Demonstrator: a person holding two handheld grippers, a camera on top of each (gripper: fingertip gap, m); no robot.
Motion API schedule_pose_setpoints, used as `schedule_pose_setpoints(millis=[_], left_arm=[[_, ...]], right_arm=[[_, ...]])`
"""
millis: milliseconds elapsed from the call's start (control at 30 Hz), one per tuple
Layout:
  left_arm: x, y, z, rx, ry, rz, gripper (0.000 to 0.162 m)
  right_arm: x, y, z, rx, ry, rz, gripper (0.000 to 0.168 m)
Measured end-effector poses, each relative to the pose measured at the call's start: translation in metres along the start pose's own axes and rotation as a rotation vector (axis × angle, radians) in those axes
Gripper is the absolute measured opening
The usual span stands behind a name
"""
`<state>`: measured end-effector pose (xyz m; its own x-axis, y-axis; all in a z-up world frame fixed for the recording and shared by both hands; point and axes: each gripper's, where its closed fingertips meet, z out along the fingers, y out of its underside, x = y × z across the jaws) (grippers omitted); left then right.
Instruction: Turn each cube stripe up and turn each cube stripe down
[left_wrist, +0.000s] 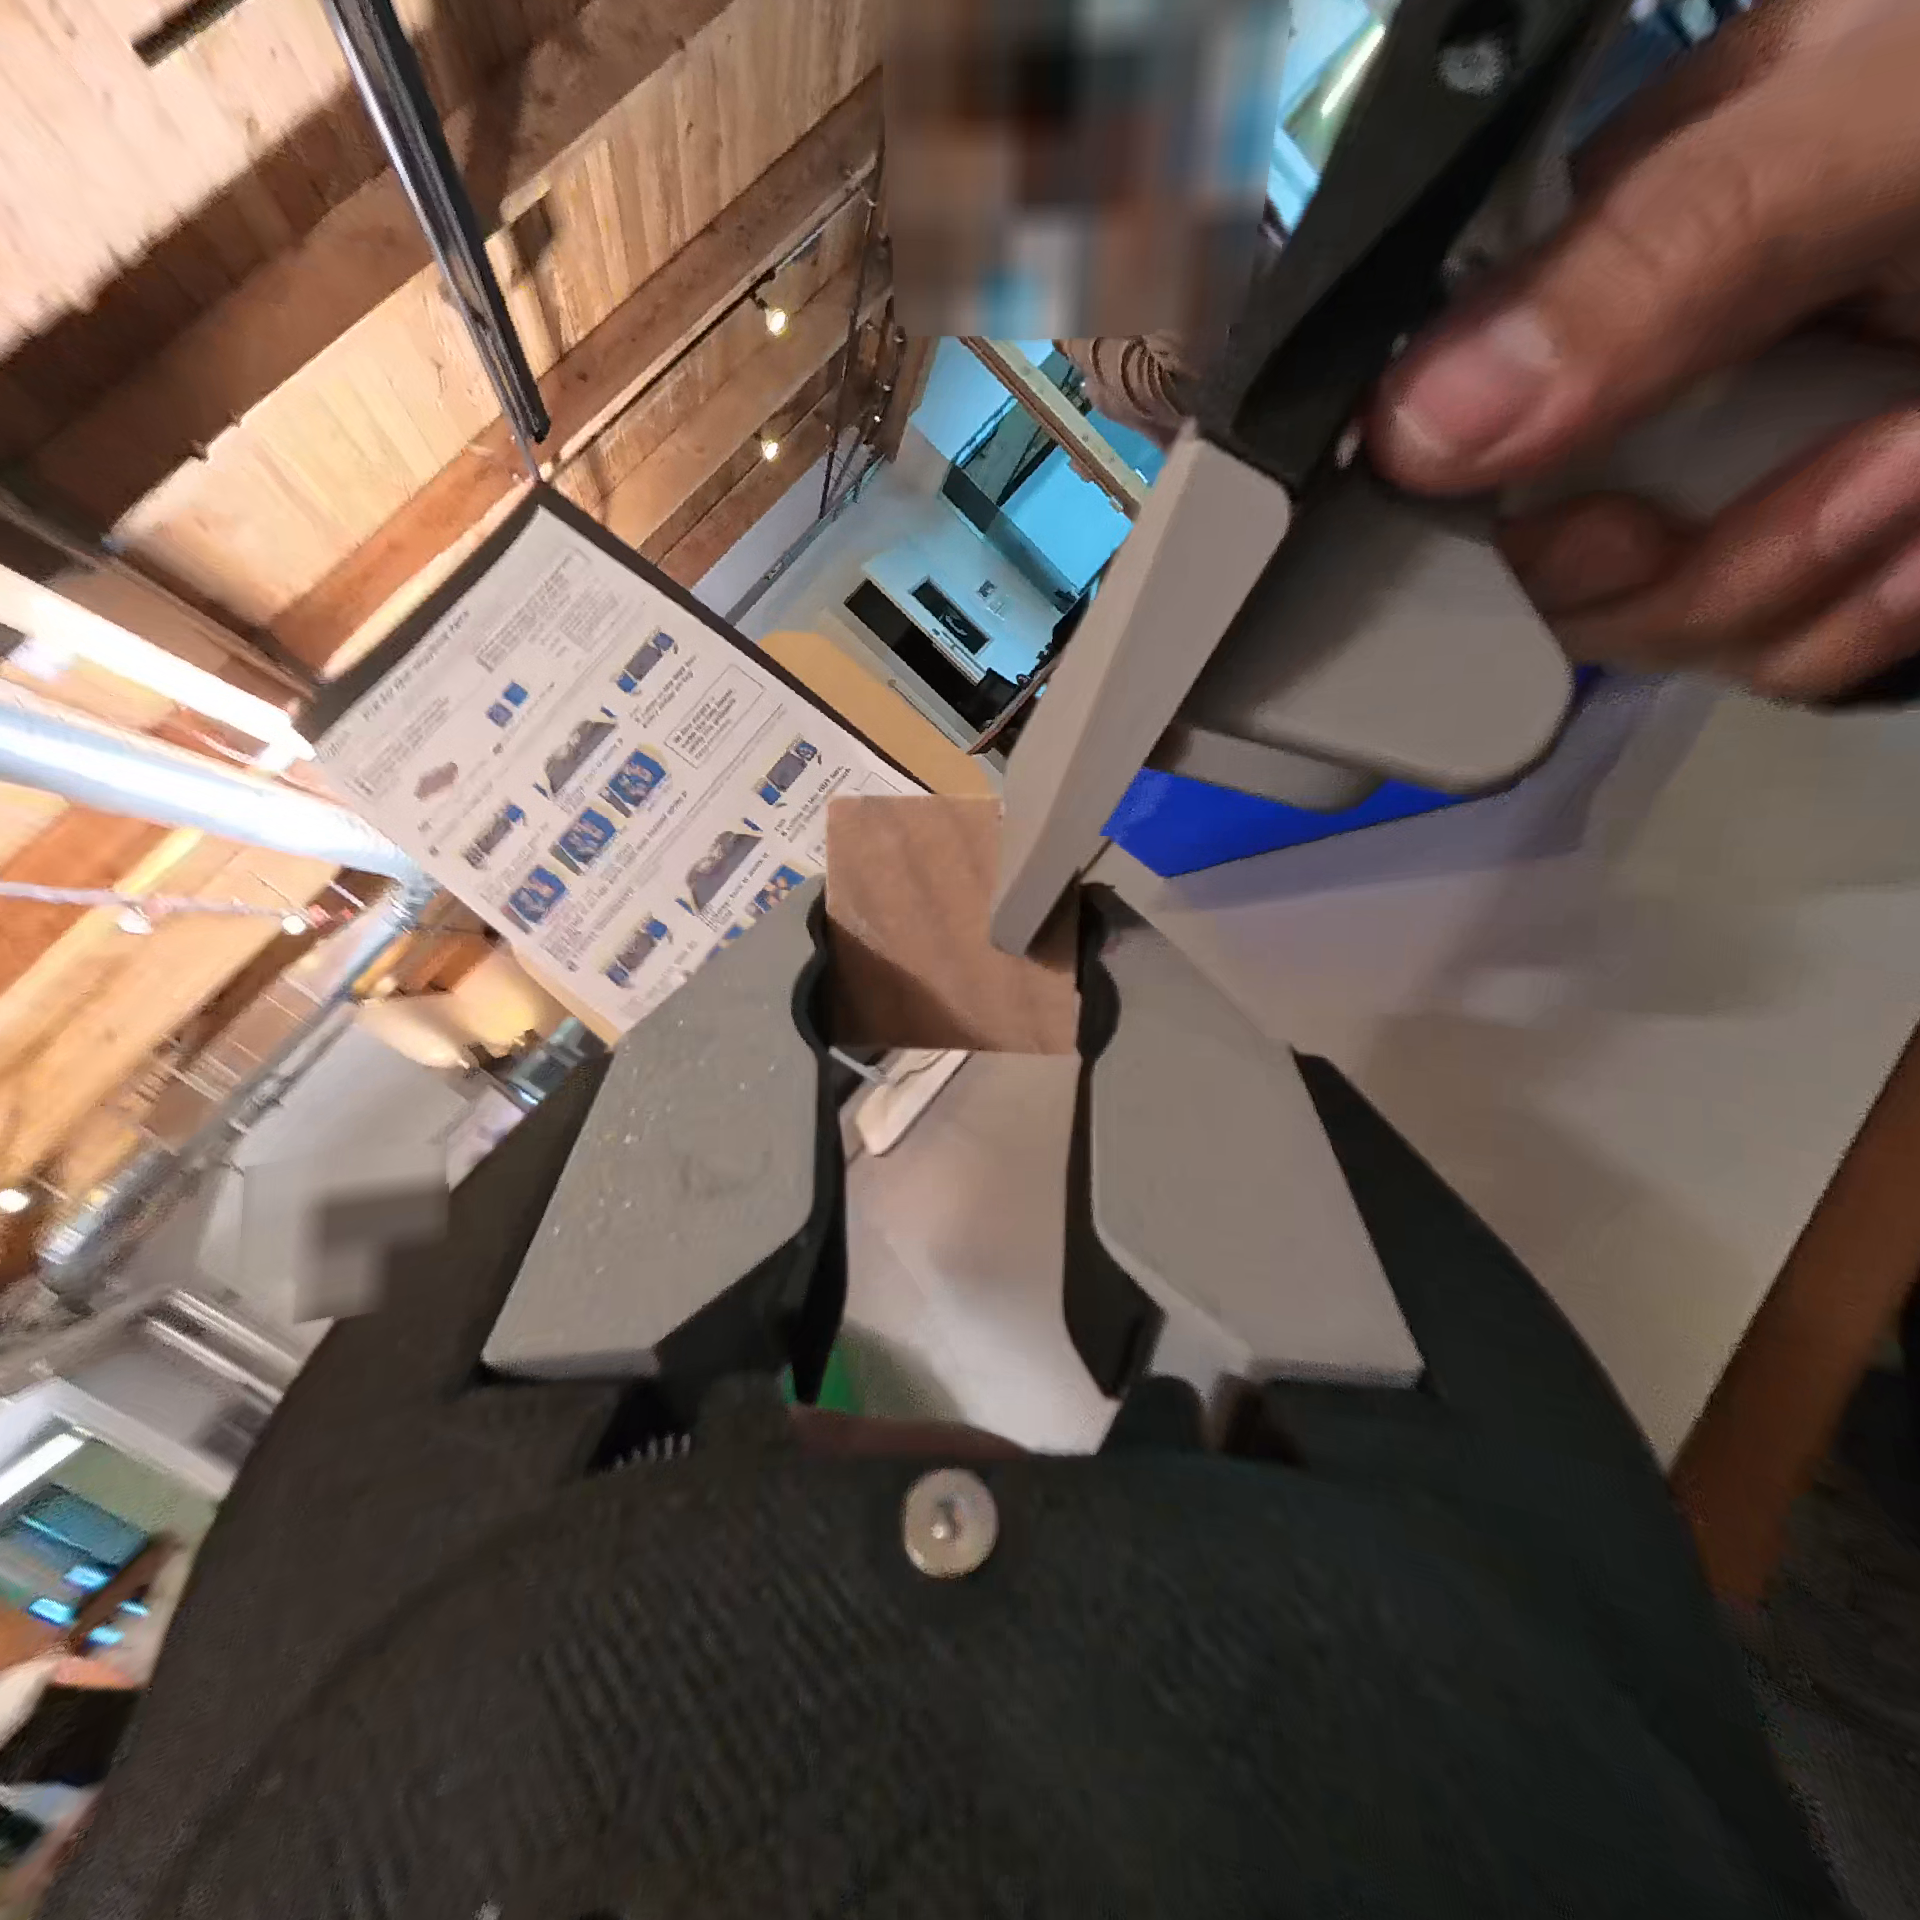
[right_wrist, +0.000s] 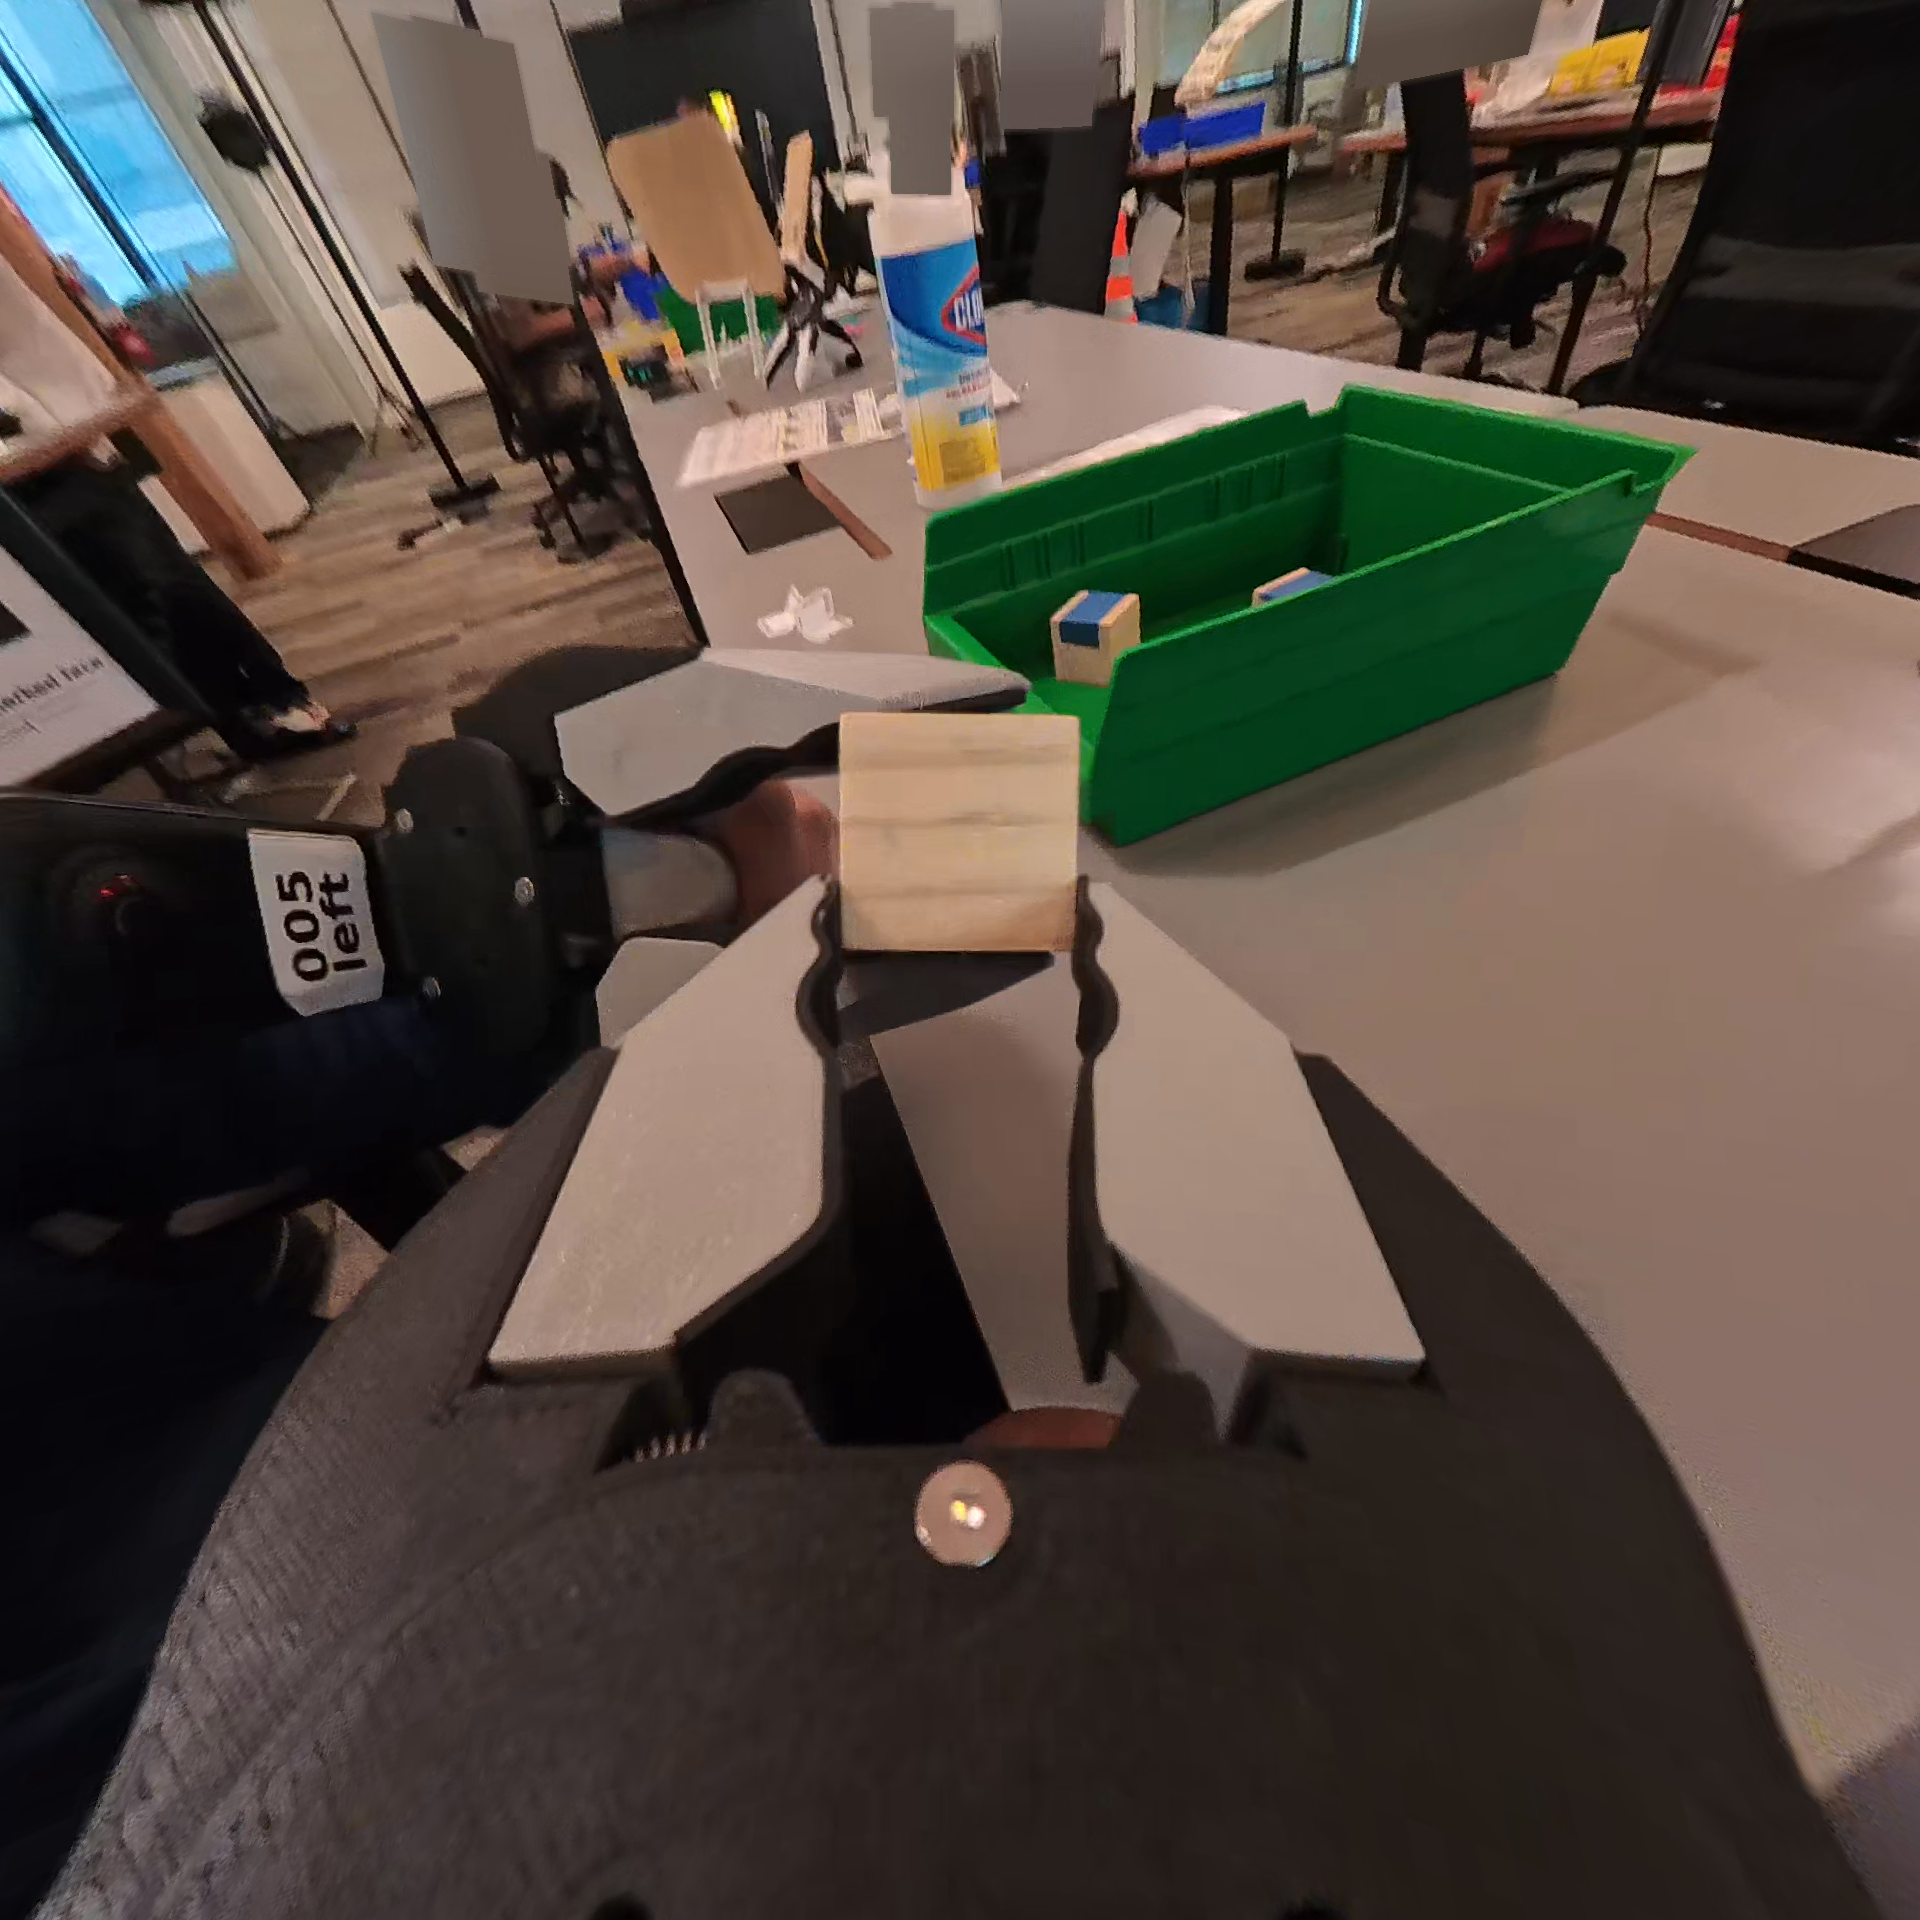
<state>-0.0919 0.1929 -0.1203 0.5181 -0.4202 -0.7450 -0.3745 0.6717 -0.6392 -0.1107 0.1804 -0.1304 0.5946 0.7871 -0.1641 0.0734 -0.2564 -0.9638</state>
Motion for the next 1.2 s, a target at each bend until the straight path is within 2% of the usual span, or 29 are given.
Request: schedule_pose_setpoints(millis=[133, 267, 333, 400, 467, 567, 667, 833, 933, 1133, 1200], left_arm=[[0.006, -0.003, 0.0, 0.032, 0.011, -0.106, 0.044], [0.021, -0.003, 0.0, 0.035, 0.092, -0.055, 0.048], [0.035, -0.003, -0.003, 0.039, 0.183, -0.02, 0.048], [0.044, -0.001, -0.009, 0.046, 0.264, 0.043, 0.037], [0.049, -0.001, -0.018, 0.07, 0.347, 0.091, 0.04], [0.044, 0.005, -0.024, 0.054, 0.388, 0.131, 0.046], [0.056, 0.001, -0.036, 0.095, 0.466, 0.199, 0.05], [0.073, 0.001, -0.038, 0.104, 0.456, 0.356, 0.064], [0.084, -0.01, -0.041, 0.151, 0.47, 0.32, 0.066], [0.07, -0.019, -0.032, 0.176, 0.377, 0.214, 0.069], [0.061, -0.025, -0.029, 0.191, 0.316, 0.203, 0.06]], right_arm=[[0.001, -0.001, -0.004, 0.001, -0.038, 0.026, 0.042], [0.005, 0.0, -0.017, -0.043, -0.071, 0.03, 0.041], [0.006, -0.002, -0.025, -0.046, -0.1, 0.048, 0.041], [0.007, -0.001, -0.035, -0.076, -0.143, 0.072, 0.041], [0.007, 0.004, -0.046, -0.115, -0.18, 0.098, 0.041], [-0.001, 0.014, -0.058, -0.182, -0.285, 0.155, 0.041], [-0.015, 0.024, -0.059, -0.242, -0.377, 0.185, 0.041], [-0.034, 0.043, -0.048, -0.345, -0.432, 0.167, 0.041], [-0.035, 0.041, -0.039, -0.324, -0.43, 0.197, 0.041], [-0.04, 0.03, -0.029, -0.246, -0.449, 0.249, 0.041], [-0.042, 0.029, -0.024, -0.235, -0.447, 0.258, 0.041]])
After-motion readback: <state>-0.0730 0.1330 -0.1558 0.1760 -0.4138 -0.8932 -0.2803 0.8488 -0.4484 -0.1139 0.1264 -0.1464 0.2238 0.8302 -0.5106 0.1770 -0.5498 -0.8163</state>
